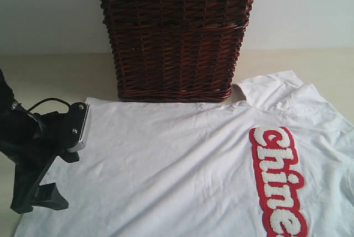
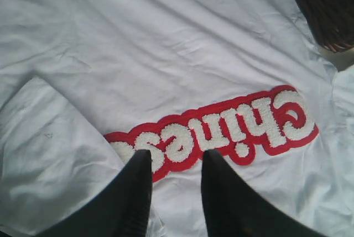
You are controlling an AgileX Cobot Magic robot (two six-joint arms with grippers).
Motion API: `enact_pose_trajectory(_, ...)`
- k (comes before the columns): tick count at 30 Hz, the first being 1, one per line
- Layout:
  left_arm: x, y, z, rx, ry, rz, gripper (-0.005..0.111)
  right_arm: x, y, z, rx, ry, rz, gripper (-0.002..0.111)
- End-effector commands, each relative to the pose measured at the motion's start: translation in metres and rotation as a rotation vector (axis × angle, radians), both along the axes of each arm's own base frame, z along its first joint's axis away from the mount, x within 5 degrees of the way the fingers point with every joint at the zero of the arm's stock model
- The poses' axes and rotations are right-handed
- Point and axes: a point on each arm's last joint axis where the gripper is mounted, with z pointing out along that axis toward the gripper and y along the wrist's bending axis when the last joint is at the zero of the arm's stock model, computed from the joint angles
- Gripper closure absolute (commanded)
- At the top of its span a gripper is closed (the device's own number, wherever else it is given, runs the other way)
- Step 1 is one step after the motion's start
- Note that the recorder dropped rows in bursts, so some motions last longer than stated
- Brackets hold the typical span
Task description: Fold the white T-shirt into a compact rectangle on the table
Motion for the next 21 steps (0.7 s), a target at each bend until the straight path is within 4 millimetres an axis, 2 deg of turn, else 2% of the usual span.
enact_pose_trajectory(1, 0.002, 0.007, -0.001, 0.071, -0.034, -0.061, 0.024, -0.001, 0.001, 0.0, 0.024, 0.005, -0.015, 0.077)
enact_pose_trajectory(6, 0.012, 0.011, -0.008, 0.074, -0.102, -0.032, 0.024, -0.001, 0.001, 0.0, 0.025, 0.006, -0.016, 0.077)
enact_pose_trajectory(16, 0.009, 0.011, -0.051, 0.114, 0.065, -0.058, 0.024, -0.001, 0.001, 0.0, 0.028, 0.01, -0.023, 0.077)
enact_pose_trajectory(21, 0.009, 0.011, -0.054, 0.116, 0.066, -0.063, 0.024, -0.001, 0.001, 0.0, 0.036, 0.019, -0.037, 0.077)
